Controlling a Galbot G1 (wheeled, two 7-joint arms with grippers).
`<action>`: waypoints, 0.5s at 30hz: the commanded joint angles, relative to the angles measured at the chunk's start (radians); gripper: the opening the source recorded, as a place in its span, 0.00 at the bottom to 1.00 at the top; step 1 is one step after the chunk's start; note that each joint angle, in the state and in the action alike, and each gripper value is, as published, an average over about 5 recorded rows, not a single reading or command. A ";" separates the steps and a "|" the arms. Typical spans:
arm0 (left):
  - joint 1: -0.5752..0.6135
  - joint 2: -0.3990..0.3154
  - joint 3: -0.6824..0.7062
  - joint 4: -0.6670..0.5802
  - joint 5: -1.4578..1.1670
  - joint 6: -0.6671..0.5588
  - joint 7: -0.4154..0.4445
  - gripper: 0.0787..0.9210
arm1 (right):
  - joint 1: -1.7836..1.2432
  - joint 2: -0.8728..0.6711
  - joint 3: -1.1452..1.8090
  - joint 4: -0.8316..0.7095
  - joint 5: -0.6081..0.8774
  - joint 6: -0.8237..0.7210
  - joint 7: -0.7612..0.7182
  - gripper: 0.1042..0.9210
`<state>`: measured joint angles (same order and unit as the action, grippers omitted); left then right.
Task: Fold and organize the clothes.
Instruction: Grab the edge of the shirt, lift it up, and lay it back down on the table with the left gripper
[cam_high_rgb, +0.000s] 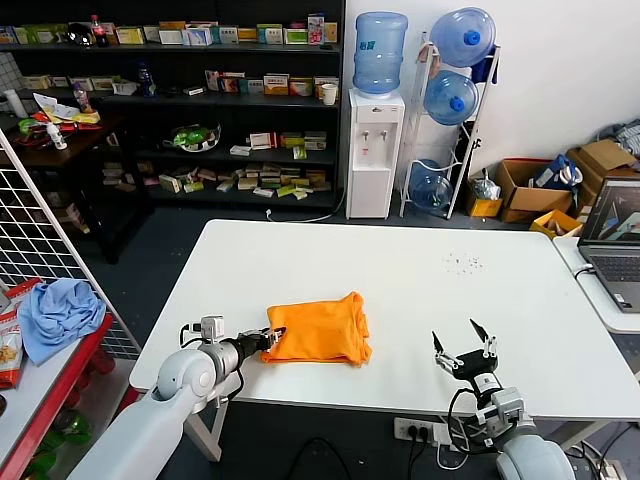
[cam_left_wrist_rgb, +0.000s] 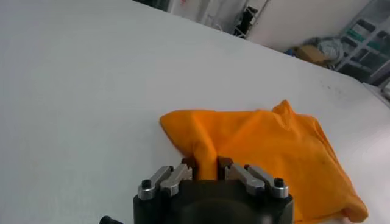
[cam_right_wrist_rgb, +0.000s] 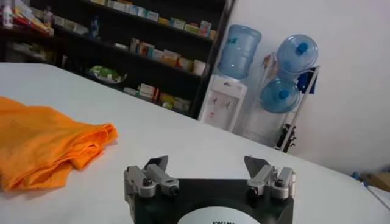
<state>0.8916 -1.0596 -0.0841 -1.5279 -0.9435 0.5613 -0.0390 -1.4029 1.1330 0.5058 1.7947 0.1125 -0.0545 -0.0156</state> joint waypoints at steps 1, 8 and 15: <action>0.046 0.022 -0.030 -0.081 -0.020 -0.036 -0.058 0.24 | 0.017 0.006 -0.014 -0.005 -0.006 -0.001 0.012 0.88; 0.092 0.146 -0.103 -0.120 -0.032 -0.032 -0.112 0.07 | 0.061 0.018 -0.050 -0.018 -0.020 -0.003 0.028 0.88; 0.063 0.336 -0.153 -0.058 0.066 -0.019 -0.150 0.06 | 0.104 0.022 -0.090 -0.035 -0.032 -0.004 0.030 0.88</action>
<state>0.9547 -0.9378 -0.1733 -1.6052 -0.9559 0.5456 -0.1349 -1.3433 1.1522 0.4540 1.7684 0.0888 -0.0587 0.0089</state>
